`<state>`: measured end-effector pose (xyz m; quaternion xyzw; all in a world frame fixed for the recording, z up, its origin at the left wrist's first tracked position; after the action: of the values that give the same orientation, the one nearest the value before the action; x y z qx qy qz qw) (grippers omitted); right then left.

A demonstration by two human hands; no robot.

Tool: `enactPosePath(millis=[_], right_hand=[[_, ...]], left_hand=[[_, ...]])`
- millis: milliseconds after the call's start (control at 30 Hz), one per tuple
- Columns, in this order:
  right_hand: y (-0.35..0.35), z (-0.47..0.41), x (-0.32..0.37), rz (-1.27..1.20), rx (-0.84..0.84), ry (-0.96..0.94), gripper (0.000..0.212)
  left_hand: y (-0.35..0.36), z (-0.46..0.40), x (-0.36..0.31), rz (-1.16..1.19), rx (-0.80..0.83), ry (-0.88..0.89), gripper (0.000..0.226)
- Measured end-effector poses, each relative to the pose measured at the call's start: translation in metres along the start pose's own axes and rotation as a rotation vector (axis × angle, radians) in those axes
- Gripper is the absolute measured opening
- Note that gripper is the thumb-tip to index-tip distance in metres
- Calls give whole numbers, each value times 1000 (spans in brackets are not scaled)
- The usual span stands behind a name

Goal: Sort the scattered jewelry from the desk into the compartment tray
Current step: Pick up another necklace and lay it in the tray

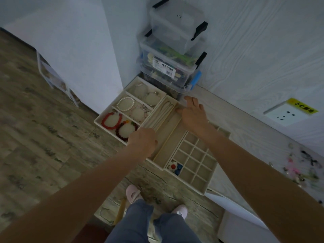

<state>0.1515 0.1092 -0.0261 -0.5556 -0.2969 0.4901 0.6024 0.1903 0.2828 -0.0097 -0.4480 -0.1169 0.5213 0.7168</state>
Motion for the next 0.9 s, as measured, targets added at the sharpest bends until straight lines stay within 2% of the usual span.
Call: enactPosePath(millis=[433,567,733,900], right_hand=[[-7,6,-1,27,1,-26,39],[-7,6,-2,10,37,-28,43],[-6,5,-3,-71,59,11,37],[-5,6,0,-41,50,8,36]], left_hand=[[8,16,-3,-330,-90,47,14],[2,19,6,-299,-178,186,18],[0,18,29,-160,-162,433,16],[3,11,30,-200,-167,523,39]])
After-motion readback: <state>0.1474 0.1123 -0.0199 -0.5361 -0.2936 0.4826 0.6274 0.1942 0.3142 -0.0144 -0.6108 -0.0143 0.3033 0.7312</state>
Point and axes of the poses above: each hand's wrist, its own z-axis away from the middle knuckle, its own y-axis out of the palm, x = y × z, the point moved 1 cm from there along -z, towards the middle knuckle, and after that the axes turned 13 degrees about z, right-handed, at the moved point
